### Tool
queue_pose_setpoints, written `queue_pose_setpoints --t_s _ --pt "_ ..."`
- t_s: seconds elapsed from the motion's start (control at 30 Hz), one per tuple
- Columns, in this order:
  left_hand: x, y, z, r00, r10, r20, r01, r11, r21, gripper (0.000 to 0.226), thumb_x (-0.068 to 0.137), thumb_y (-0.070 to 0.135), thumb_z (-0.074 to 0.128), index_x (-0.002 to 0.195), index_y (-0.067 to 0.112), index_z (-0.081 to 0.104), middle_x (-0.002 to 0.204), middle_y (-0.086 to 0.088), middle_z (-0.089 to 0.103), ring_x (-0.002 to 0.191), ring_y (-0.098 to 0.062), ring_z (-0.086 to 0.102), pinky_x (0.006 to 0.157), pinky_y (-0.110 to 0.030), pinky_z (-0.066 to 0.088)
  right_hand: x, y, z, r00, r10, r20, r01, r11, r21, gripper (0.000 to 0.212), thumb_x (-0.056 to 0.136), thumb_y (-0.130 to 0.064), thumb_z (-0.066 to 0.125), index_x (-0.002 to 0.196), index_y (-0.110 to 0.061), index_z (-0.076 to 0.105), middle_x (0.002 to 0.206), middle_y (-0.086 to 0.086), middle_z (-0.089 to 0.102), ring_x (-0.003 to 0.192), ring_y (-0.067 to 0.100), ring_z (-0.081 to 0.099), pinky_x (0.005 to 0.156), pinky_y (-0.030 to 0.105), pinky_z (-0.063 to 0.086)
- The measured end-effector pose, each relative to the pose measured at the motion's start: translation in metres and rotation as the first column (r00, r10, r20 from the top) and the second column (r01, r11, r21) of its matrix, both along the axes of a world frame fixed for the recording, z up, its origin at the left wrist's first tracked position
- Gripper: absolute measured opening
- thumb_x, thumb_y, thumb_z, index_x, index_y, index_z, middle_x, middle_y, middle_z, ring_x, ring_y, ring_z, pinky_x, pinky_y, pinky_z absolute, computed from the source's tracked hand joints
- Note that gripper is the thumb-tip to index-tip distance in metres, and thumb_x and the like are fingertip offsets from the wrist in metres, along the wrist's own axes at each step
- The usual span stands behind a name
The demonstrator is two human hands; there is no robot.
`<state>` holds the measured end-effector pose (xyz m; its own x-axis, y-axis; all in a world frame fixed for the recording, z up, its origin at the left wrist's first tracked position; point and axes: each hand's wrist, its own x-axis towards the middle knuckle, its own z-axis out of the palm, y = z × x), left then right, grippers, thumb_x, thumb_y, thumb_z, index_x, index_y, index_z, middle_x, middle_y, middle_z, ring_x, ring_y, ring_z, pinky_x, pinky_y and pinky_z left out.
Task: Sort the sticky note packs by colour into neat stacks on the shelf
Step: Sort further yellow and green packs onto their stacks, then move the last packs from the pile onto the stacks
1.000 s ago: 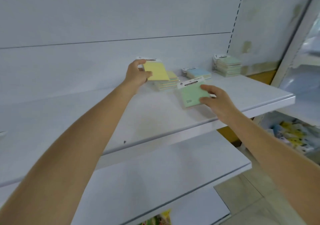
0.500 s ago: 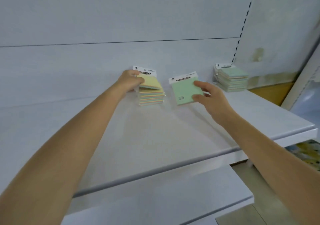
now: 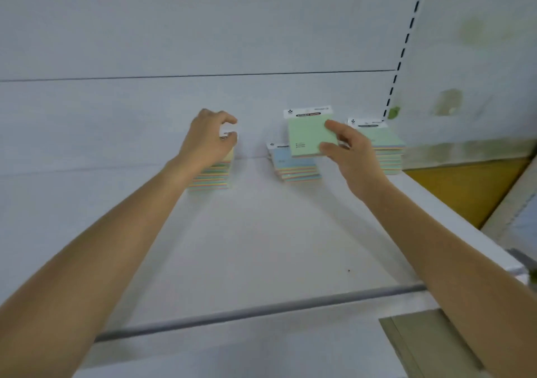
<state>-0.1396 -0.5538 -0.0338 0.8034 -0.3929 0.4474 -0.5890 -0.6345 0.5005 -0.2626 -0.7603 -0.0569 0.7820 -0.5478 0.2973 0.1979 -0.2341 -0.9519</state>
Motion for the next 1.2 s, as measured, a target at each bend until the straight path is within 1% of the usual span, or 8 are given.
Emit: queue_pose_setpoints --t_s 0.13,0.27,0.47,0.57,0.7,0.83,1.03,1.2 --pt "-0.052 -0.066 -0.014 0.958 -0.275 0.086 0.263 0.956 0.125 0.030 0.089 0.013 0.054 0.118 0.007 0.059 0.118 -0.016 0.058 0.105 -0.031 0.056 0.092 -0.026 0.034 -0.012 -0.052 0.014 0.988 -0.145 0.048 0.148 0.987 -0.063 0.045 0.085 -0.001 0.056 0.128 -0.012 0.052 0.119 0.004 0.053 0.098 0.013 0.049 0.084 0.018 0.045" --pt "-0.084 -0.121 -0.040 0.881 -0.473 0.002 0.444 0.829 0.340 0.036 0.092 0.028 0.049 0.127 0.018 0.054 0.131 -0.005 0.054 0.122 -0.024 0.047 0.106 -0.034 0.035 -0.015 -0.098 0.022 0.972 -0.231 0.029 0.233 0.968 -0.097 0.044 0.087 -0.004 0.051 0.130 -0.011 0.049 0.136 0.005 0.049 0.104 0.011 0.050 0.063 -0.003 0.042" --pt "-0.095 -0.148 -0.064 0.841 -0.528 -0.118 0.526 0.747 0.407 0.039 0.094 0.034 0.046 0.129 0.019 0.052 0.136 0.001 0.051 0.127 -0.019 0.041 0.107 -0.025 0.029 -0.008 -0.125 0.006 0.933 -0.359 -0.022 0.335 0.889 -0.313 0.040 0.088 -0.005 0.048 0.128 -0.003 0.051 0.139 0.011 0.047 0.120 0.024 0.051 0.100 0.021 0.037" --pt "-0.093 -0.148 -0.067 0.839 -0.532 -0.116 0.533 0.762 0.367 0.039 0.093 0.031 0.048 0.129 0.016 0.053 0.137 0.000 0.052 0.126 -0.019 0.043 0.104 -0.020 0.025 -0.009 -0.125 0.002 0.923 -0.385 0.005 0.355 0.847 -0.396 0.038 0.090 -0.009 0.048 0.127 -0.002 0.051 0.138 0.013 0.042 0.120 0.022 0.048 0.092 0.010 0.030" --pt "-0.091 -0.150 -0.071 0.842 -0.528 -0.115 0.531 0.771 0.352 0.039 0.093 0.032 0.049 0.129 0.018 0.053 0.138 0.002 0.051 0.127 -0.017 0.042 0.107 -0.022 0.026 -0.010 -0.129 -0.005 0.889 -0.458 -0.026 0.378 0.763 -0.524 0.035 0.093 -0.016 0.042 0.122 -0.004 0.057 0.134 0.014 0.044 0.121 0.028 0.043 0.097 0.025 0.035" --pt "-0.090 -0.149 -0.073 0.844 -0.520 -0.131 0.531 0.779 0.334 0.039 0.093 0.034 0.048 0.129 0.019 0.053 0.138 0.004 0.050 0.129 -0.016 0.040 0.106 -0.021 0.025 -0.013 -0.132 -0.011 0.864 -0.496 -0.089 0.334 0.696 -0.636 0.036 0.096 -0.024 0.037 0.116 -0.006 0.060 0.130 0.016 0.046 0.120 0.032 0.037 0.097 0.028 0.029" --pt "-0.093 -0.148 -0.071 0.852 -0.506 -0.137 0.519 0.779 0.352 0.039 0.093 0.034 0.046 0.128 0.018 0.053 0.139 0.004 0.050 0.130 -0.015 0.040 0.106 -0.021 0.026 -0.016 -0.125 -0.017 0.866 -0.464 -0.187 0.198 0.662 -0.723 0.048 0.095 -0.039 0.038 0.133 -0.012 0.046 0.144 0.012 0.034 0.131 0.031 0.028 0.107 0.040 0.027" --pt "-0.095 -0.140 -0.068 0.863 -0.493 -0.112 0.497 0.788 0.364 0.043 0.090 0.038 0.042 0.124 0.017 0.057 0.134 0.003 0.056 0.127 -0.017 0.046 0.106 -0.024 0.032 -0.018 -0.123 -0.021 0.879 -0.472 -0.061 0.255 0.575 -0.778 0.052 0.092 -0.043 0.038 0.136 -0.015 0.043 0.149 0.012 0.029 0.137 0.032 0.022 0.113 0.041 0.019"
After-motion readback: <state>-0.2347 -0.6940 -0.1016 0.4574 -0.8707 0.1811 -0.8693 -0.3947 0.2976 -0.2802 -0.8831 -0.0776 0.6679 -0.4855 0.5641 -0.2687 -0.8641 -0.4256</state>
